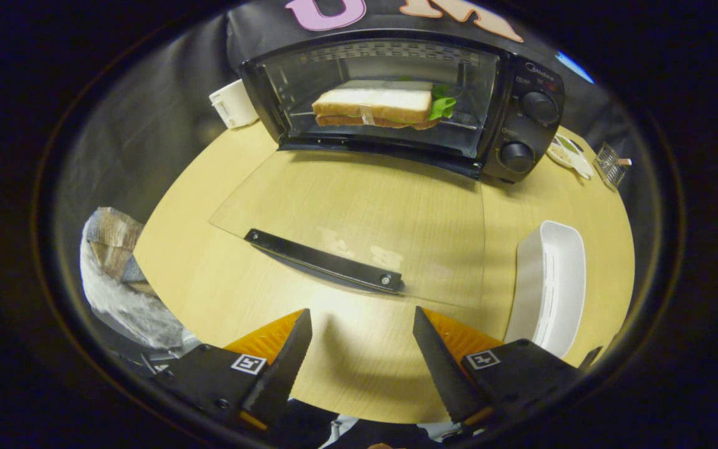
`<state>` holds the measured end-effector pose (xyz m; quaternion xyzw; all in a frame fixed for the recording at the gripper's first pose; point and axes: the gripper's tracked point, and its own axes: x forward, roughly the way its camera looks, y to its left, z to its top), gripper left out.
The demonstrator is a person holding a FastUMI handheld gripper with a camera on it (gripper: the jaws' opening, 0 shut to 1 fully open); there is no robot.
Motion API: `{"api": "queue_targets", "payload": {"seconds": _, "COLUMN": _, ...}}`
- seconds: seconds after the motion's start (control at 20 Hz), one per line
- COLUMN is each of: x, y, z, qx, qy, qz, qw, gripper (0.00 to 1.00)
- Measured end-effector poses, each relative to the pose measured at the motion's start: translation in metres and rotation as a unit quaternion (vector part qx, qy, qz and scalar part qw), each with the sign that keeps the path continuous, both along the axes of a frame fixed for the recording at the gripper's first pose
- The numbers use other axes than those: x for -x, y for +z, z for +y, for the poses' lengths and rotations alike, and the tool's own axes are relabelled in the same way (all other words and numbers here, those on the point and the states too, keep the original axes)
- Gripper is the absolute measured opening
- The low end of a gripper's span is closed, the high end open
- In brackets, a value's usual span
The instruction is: Open the toaster oven, put the food inside, and close the toaster oven door.
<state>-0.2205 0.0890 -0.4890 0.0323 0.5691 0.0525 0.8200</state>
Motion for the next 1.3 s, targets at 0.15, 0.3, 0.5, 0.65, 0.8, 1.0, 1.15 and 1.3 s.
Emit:
{"api": "queue_targets", "payload": {"seconds": 0.15, "x": -0.006, "y": -0.01, "z": -0.003, "qx": 0.017, "qy": 0.002, "qz": -0.008, "qw": 1.0, "gripper": 1.0}}
{"api": "queue_targets", "payload": {"seconds": 0.3, "x": -0.013, "y": -0.01, "z": -0.004, "qx": 0.018, "qy": -0.011, "qz": -0.019, "qw": 1.0, "gripper": 0.98}}
{"api": "queue_targets", "payload": {"seconds": 0.5, "x": -0.02, "y": 0.004, "z": -0.004, "qx": -0.003, "qy": -0.034, "qz": -0.029, "qw": 0.999, "gripper": 0.97}}
{"api": "queue_targets", "payload": {"seconds": 0.65, "x": -0.03, "y": 0.026, "z": -0.004, "qx": -0.009, "qy": -0.035, "qz": -0.049, "qw": 0.998, "gripper": 0.97}}
{"api": "queue_targets", "payload": {"seconds": 0.8, "x": -0.043, "y": 0.052, "z": -0.002, "qx": -0.024, "qy": -0.047, "qz": -0.077, "qw": 0.996, "gripper": 0.97}}
{"api": "queue_targets", "payload": {"seconds": 1.0, "x": -0.065, "y": 0.079, "z": -0.002, "qx": -0.04, "qy": -0.059, "qz": -0.108, "qw": 0.992, "gripper": 0.97}}
{"api": "queue_targets", "payload": {"seconds": 1.15, "x": -0.08, "y": 0.092, "z": 0.0, "qx": -0.055, "qy": -0.077, "qz": -0.118, "qw": 0.989, "gripper": 0.98}}
{"api": "queue_targets", "payload": {"seconds": 1.3, "x": -0.096, "y": 0.103, "z": 0.001, "qx": -0.062, "qy": -0.087, "qz": -0.13, "qw": 0.986, "gripper": 1.0}}
